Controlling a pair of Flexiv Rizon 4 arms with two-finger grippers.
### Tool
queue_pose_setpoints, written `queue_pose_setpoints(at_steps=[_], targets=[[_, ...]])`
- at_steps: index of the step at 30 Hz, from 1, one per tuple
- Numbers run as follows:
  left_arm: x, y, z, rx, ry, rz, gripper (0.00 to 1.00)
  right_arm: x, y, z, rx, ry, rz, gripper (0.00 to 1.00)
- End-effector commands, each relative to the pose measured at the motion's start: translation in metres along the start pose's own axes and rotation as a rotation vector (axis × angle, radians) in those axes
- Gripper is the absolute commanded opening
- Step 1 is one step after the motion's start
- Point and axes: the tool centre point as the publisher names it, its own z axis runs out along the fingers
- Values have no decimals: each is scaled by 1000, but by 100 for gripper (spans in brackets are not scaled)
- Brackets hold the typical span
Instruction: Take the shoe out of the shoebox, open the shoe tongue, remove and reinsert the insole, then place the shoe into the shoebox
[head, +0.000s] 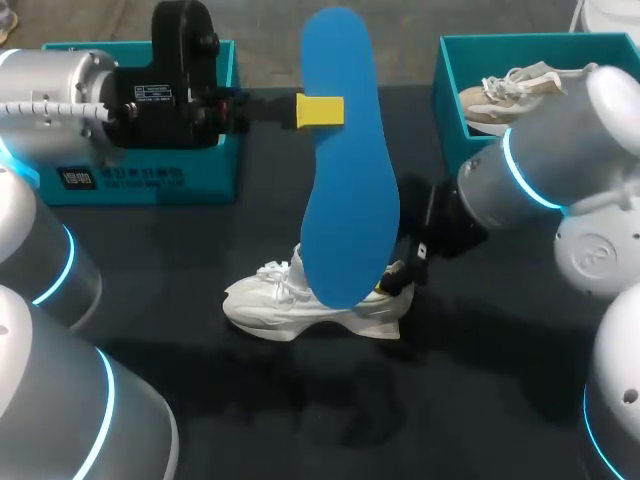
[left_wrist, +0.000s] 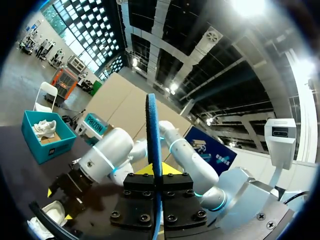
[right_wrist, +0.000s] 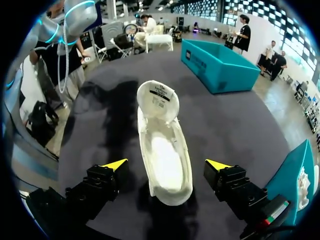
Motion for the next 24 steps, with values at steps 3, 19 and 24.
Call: queue_pose_setpoints(at_steps=[3, 19, 24], targets=[[-1, 1, 2, 1, 1, 1, 0, 0, 10, -10, 284, 11, -7, 100], [-1, 1, 2, 1, 1, 1, 0, 2, 25, -13, 442, 51, -71, 100], [-1, 1, 2, 1, 1, 1, 0, 6, 24, -12, 440, 40, -79, 100]])
